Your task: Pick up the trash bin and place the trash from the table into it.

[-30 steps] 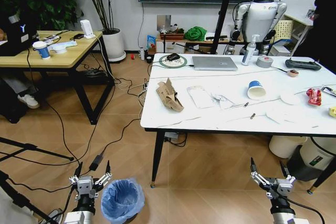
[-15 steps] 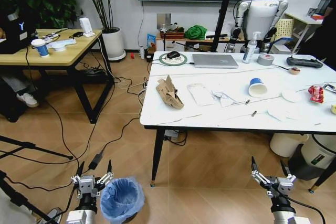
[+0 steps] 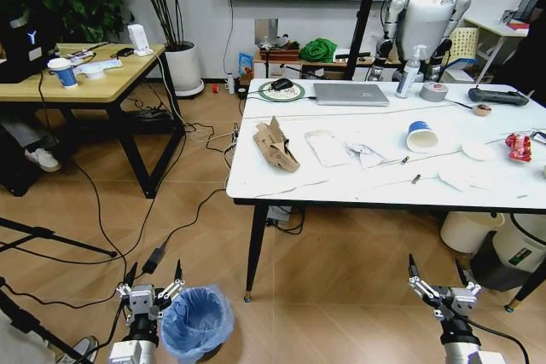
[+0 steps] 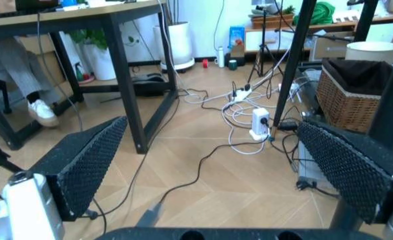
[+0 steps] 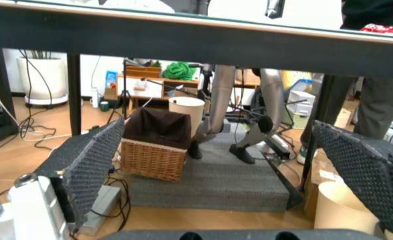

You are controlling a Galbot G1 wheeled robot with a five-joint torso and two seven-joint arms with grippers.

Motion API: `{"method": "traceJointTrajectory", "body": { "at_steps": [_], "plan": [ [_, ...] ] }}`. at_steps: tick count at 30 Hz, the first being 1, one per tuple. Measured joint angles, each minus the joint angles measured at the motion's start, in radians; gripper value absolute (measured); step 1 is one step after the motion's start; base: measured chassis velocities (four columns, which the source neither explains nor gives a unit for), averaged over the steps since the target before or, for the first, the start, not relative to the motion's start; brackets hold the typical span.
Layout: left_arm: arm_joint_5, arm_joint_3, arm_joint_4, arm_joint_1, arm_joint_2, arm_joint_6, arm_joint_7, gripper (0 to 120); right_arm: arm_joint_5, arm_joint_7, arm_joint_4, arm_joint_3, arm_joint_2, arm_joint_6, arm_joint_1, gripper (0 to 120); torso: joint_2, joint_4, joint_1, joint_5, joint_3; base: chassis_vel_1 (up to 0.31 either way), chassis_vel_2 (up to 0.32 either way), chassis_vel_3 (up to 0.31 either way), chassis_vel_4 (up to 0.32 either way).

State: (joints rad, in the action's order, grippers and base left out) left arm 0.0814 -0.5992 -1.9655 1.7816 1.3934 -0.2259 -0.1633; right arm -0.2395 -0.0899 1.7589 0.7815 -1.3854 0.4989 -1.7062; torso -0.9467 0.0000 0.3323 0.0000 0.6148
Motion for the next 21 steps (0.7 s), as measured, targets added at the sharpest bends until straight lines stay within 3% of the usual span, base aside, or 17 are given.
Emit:
{"method": "traceJointTrajectory", "body": {
  "at_steps": [21],
  "plan": [
    [-0.007,0.002,-0.007,0.025,0.004,-0.003,0.000,100,0.001,-0.003,0.009,0.003,0.000,0.009,-0.015,100,0.104,0.0000,-0.045,0.0000,-0.060,0.000,0.000,0.000,0.000]
  ]
}}
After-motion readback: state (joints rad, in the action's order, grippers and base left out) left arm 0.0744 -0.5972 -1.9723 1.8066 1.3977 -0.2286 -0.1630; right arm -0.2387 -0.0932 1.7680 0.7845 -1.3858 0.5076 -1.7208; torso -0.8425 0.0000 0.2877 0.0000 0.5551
